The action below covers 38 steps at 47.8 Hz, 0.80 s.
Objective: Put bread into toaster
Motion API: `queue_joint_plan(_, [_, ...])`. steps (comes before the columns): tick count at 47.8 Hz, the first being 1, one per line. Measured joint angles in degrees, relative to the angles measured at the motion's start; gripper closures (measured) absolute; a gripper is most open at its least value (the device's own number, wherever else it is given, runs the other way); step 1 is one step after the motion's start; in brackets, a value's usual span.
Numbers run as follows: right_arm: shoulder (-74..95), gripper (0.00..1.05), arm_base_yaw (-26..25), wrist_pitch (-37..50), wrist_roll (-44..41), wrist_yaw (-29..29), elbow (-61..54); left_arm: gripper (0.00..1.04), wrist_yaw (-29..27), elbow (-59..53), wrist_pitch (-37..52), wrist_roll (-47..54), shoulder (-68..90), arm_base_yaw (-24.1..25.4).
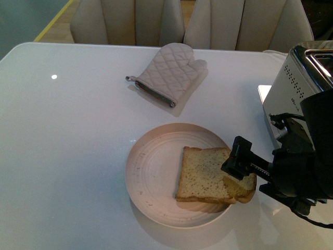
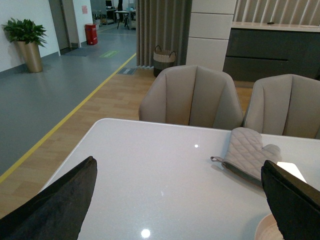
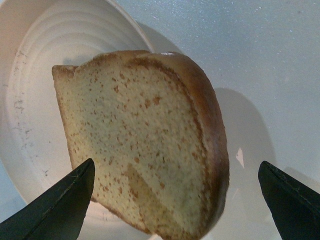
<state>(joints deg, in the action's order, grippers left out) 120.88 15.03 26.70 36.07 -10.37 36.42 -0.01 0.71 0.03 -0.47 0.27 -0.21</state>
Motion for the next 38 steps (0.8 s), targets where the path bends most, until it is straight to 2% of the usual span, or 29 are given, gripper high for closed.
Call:
queue_joint_plan(5, [2.58,0.10,0.50,0.09,0.52,0.04,2.14,0.07,0.00,0.00,0.00,-0.02,0.00,0.00])
queue_joint_plan(15, [3.82,0.38,0.96,0.85,1.92,-0.22,3.15,0.07,0.00,0.00,0.00,-0.02,0.00,0.00])
queue_joint_plan(22, [3.26,0.69,0.92,2.84,4.00,-1.75,2.47,0.07,0.00,0.00,0.00,0.00,0.00,0.00])
queue_joint_plan(33, [-0.63,0.97,0.15,4.04,5.22,-3.41,0.87,0.07,0.00,0.00,0.00,-0.02,0.00,0.00])
queue_joint_plan(38, [-3.80,1.02,-0.24,3.76,5.27,-3.76,0.50,0.07,0.00,0.00,0.00,-0.02,0.00,0.00])
